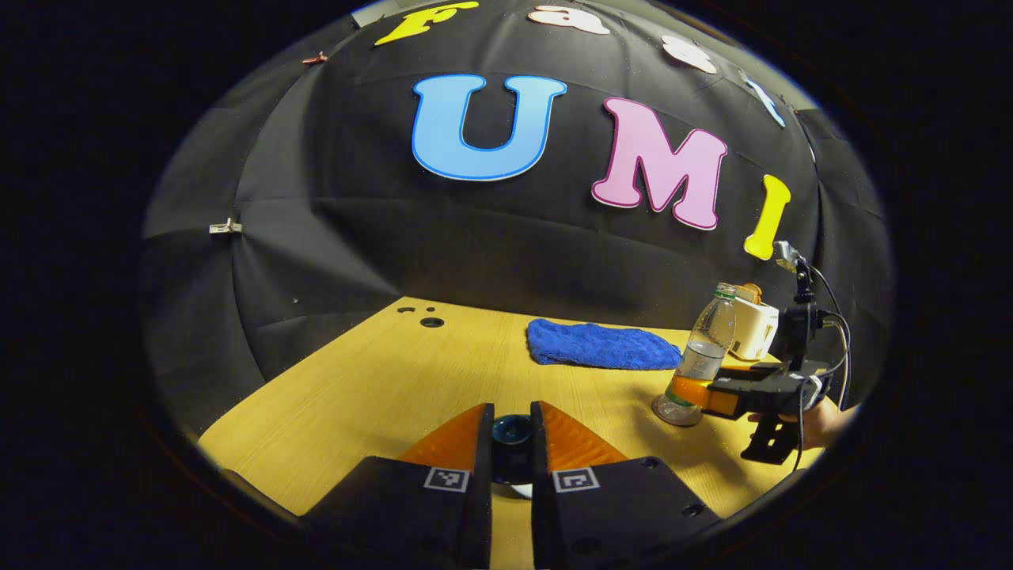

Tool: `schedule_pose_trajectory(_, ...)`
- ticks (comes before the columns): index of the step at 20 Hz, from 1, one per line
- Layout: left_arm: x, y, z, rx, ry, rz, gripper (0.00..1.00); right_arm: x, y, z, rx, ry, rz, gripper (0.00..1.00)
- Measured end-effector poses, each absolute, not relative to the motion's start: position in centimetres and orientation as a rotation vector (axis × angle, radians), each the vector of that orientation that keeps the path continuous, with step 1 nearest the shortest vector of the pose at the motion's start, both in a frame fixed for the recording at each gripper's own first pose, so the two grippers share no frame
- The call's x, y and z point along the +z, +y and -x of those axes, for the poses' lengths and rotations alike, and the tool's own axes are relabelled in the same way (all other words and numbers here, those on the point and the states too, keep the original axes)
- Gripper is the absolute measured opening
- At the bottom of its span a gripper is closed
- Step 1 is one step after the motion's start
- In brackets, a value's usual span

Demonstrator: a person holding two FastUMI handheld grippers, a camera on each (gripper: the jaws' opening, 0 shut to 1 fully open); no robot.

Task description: Open the teacup lid with one hand, grasp the water bottle and pour water into the teacup with the other hand; after pouring, place the water bottle on the coaster and then close the teacup lid.

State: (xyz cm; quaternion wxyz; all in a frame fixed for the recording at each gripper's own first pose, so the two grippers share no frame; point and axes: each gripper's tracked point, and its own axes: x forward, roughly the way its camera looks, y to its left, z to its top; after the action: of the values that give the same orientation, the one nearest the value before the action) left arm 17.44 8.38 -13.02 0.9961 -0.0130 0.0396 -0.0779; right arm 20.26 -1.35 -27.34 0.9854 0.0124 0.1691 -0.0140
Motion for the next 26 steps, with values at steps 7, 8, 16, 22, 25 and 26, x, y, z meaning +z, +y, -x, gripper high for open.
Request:
schedule_pose_trajectory(7, -15.6, 6.7, -18.6, -0.171, 0.118, -0.002, 0.24, -30.1, -0.7, -14.5, -0.037, 0.422, -0.105, 0.95)
schedule_pose_trajectory(8, -16.1, 6.5, -18.7, -0.174, 0.124, -0.002, 0.24, -30.0, -0.5, -13.8, -0.039, 0.423, -0.128, 0.98)
schedule_pose_trajectory(16, -18.6, 4.8, -19.0, -0.2, 0.138, -0.07, 0.24, -29.1, -1.6, -10.0, -0.098, 0.431, -0.182, 1.0)
schedule_pose_trajectory(22, -19.2, 4.4, -18.7, -0.198, 0.119, -0.151, 0.25, -29.2, -1.0, -9.3, -0.073, 0.427, -0.099, 0.99)
schedule_pose_trajectory(25, -19.3, 4.4, -18.8, -0.187, 0.113, -0.171, 0.29, -29.1, -0.7, -9.0, -0.068, 0.425, -0.086, 0.97)
schedule_pose_trajectory(26, -19.2, 4.5, -18.8, -0.184, 0.112, -0.171, 0.31, -29.1, -0.9, -9.0, -0.073, 0.425, -0.082, 0.97)
